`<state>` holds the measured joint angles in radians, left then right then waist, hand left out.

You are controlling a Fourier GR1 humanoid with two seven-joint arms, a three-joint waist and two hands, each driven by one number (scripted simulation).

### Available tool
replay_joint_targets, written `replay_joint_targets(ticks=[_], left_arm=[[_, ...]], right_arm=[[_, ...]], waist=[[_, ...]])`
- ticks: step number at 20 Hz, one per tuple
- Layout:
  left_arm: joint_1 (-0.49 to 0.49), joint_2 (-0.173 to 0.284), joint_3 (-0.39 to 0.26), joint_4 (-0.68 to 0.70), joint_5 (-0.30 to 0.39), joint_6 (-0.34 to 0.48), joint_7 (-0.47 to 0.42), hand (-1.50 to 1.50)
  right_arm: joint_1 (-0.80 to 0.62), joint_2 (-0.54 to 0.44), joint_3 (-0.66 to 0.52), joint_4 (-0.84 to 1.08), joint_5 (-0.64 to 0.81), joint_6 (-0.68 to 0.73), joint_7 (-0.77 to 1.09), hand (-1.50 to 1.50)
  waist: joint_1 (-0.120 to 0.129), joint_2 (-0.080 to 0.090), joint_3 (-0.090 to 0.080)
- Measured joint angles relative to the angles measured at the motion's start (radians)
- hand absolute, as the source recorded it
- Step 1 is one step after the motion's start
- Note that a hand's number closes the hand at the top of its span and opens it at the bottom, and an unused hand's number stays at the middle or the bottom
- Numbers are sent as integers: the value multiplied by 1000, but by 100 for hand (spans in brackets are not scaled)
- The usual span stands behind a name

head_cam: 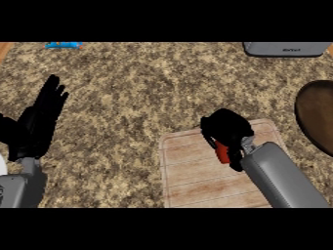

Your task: Pick the bell pepper from the cutting board and place it in the pan

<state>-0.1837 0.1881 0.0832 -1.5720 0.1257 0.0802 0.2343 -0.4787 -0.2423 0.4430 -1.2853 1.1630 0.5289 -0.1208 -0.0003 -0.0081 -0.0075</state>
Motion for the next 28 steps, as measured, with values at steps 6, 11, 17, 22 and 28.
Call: replay_joint_targets(ticks=[6,11,17,22,28], left_arm=[[35,7,18,-12,-4,7,-3,0],[70,3,27,-22,-3,12,-12,0],[90,13,36,-49,10,0,-2,0],[70,4,24,-54,3,5,10,0],[45,3,19,-48,3,-5,14,0]], right_arm=[[282,-113,-65,-274,-59,-67,-26,150],[518,-221,-156,-560,-103,-171,-58,150],[674,-286,-345,-904,-185,-258,-81,150],[751,-295,-531,-1050,-269,-214,-88,150],[709,-248,-713,-1031,-337,-141,-91,150]], waist=[[-39,-10,3],[-64,-10,6],[-65,-10,7],[-49,-4,7],[-24,2,7]])
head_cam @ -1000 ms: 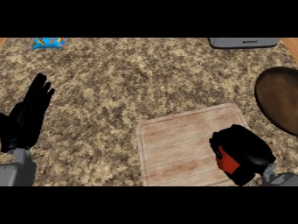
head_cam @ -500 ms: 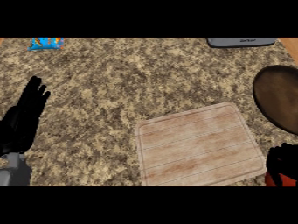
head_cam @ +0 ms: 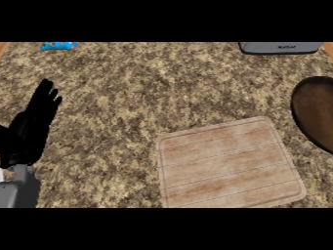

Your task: Pick the bell pepper from the cutting board and place it in the pan

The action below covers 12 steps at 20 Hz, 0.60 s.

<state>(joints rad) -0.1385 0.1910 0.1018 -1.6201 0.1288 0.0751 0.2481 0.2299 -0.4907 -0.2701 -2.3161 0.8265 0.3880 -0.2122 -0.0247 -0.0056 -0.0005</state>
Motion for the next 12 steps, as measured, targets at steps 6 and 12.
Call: replay_joint_targets(ticks=[6,12], left_arm=[[-8,-1,-1,15,0,-14,-7,0],[-28,-16,-14,20,-14,-7,-3,0]], right_arm=[[-158,-31,-202,140,-199,71,15,150],[-332,-109,-273,461,-238,30,-59,150]], waist=[[18,4,0],[32,7,1]])
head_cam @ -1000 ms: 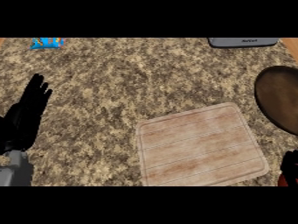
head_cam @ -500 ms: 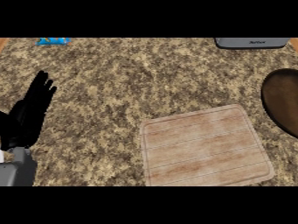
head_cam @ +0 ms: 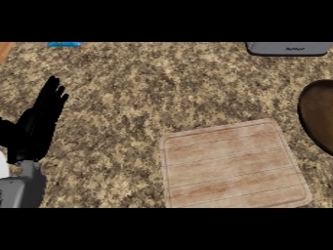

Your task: Pick the bell pepper from the cutting board and place it in the pan

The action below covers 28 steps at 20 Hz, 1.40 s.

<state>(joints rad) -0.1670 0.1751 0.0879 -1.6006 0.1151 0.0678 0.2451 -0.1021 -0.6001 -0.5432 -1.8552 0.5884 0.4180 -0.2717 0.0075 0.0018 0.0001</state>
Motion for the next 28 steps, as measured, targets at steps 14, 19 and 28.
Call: replay_joint_targets(ticks=[14,19,28], left_arm=[[-5,-29,-27,-12,-19,3,5,0],[-13,-19,-11,11,-11,-14,-3,0],[-26,-16,-5,14,-12,-17,-4,0]], right_arm=[[-318,-87,96,865,129,-282,-433,150],[-410,-82,144,1106,208,-407,-515,150],[-526,-102,146,1454,261,-401,-474,-150]], waist=[[20,6,2],[19,7,1],[31,13,3]])
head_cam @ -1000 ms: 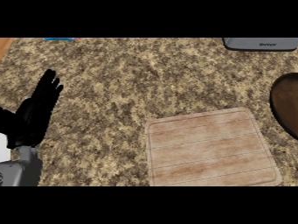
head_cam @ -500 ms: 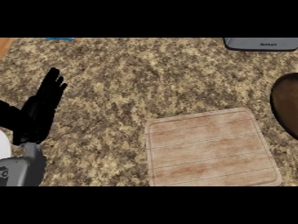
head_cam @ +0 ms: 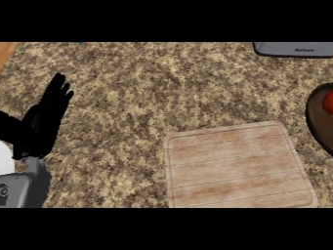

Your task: Pick the bell pepper from the cutting board and place it in the pan

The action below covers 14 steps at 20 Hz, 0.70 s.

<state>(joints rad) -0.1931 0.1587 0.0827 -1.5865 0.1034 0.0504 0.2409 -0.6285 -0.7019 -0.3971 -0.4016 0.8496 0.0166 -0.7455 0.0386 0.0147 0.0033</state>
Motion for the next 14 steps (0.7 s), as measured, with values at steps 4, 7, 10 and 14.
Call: replay_joint_targets(ticks=[4,7,10,14], left_arm=[[3,-9,-7,-7,-9,8,-2,0],[13,-7,-5,-5,-3,-3,-11,0],[14,-17,-10,-5,-13,10,-10,0],[8,-5,2,-4,-7,5,-6,0]], right_arm=[[-24,-22,-36,95,-32,21,-83,-150],[-50,-39,-92,139,-92,84,-118,-150],[-55,-92,-151,183,-157,191,-152,-150],[-54,-169,-222,241,-235,302,-127,-150]], waist=[[-1,1,1],[0,1,2],[-7,0,2],[-10,1,3]])
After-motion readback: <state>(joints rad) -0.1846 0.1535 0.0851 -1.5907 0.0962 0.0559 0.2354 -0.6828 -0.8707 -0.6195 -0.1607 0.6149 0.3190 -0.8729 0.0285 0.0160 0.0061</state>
